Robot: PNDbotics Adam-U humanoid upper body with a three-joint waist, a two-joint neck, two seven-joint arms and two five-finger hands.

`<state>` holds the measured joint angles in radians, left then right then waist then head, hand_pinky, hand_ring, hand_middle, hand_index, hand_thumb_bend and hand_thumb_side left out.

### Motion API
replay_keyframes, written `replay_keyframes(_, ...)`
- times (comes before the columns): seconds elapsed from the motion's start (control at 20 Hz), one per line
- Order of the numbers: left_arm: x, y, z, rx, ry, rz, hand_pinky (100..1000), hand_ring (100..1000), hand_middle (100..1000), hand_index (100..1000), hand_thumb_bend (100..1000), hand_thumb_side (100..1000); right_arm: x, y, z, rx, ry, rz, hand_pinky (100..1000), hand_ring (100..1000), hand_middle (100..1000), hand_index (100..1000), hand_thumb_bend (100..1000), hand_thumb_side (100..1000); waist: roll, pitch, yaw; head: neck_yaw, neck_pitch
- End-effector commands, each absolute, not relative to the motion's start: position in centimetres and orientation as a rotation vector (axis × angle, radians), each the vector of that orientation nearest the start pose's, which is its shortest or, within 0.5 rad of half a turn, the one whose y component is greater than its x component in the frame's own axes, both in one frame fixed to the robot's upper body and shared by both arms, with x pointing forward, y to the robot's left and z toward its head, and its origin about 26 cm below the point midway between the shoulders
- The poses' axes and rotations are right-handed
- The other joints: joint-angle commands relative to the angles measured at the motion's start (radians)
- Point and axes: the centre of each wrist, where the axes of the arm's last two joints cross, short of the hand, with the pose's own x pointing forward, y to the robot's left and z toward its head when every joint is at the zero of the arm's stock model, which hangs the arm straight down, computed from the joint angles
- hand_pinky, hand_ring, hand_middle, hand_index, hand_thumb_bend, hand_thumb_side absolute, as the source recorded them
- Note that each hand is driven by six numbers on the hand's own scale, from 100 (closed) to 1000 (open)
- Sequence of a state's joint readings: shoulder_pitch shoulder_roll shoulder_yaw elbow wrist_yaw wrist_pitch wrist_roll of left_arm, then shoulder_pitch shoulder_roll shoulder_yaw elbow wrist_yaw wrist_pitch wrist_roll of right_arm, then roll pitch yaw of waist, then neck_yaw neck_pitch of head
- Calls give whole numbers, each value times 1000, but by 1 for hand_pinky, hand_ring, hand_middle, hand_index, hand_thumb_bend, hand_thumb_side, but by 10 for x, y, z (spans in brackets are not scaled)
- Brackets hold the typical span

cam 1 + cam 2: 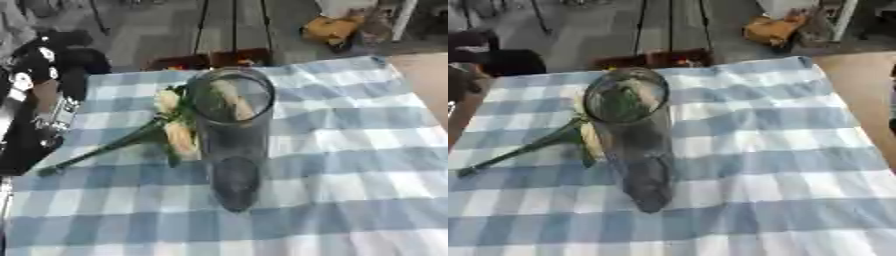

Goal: Arrange flowers into the vase.

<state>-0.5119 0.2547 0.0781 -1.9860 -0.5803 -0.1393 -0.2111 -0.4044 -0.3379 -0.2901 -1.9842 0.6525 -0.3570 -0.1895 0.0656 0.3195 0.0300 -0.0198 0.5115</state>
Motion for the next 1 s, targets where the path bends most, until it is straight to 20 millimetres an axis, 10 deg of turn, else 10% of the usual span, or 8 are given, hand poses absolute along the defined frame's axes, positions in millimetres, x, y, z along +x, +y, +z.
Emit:
replay_keyframes(0.05,312,249,267,-1064,3253,1127,498,765,829,932,187,1000,296,-326,257,1447,2968,-528,833,814,638,813,100,927,-3,-22,0,-2,-11)
replay_keyframes(0.45,312,251,268,-1121,3252,1109,496,757,856,944,212,1000,296,-326,257,1448,2970,-526,833,814,638,813,100,927,-4,-24,1,-2,-13)
replay_keyframes(1.0,310,256,292,-1636,3069,1272,607,832,950,1000,326,1000,296,-325,256,1443,2975,-535,833,814,638,813,100,926,0,-32,-5,-19,-2)
